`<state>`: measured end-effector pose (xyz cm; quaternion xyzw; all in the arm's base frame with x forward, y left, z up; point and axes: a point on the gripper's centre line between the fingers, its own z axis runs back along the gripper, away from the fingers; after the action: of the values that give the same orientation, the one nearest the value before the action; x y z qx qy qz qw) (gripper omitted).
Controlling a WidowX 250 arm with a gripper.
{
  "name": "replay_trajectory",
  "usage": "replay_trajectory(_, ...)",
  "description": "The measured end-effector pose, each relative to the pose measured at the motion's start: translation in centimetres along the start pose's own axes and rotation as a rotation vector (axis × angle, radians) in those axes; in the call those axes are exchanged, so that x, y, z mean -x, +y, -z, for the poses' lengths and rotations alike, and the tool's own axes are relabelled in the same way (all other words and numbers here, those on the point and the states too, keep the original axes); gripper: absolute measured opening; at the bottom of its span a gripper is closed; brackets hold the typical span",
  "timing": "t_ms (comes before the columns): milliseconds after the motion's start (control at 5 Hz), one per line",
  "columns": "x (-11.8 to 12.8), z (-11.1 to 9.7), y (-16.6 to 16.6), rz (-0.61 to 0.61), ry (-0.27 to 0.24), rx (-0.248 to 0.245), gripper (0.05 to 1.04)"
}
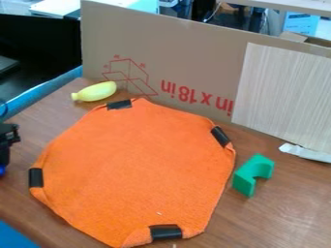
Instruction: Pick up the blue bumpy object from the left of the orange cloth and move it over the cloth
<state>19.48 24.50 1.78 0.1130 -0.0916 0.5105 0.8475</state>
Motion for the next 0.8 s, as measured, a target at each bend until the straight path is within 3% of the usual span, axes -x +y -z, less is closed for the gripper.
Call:
replay_trajectory(200, 0.1, -2.0, -1.5, 0.039, -0.029, 0.013, 0.711)
replay_trajectory(400, 0.9, -3.8, -3.5, 0.103, -0.01, -0.005, 0.711)
replay_trajectory(800, 0.9, -5.8, -8.0, 0.149, -0.009, 0.022, 0.711)
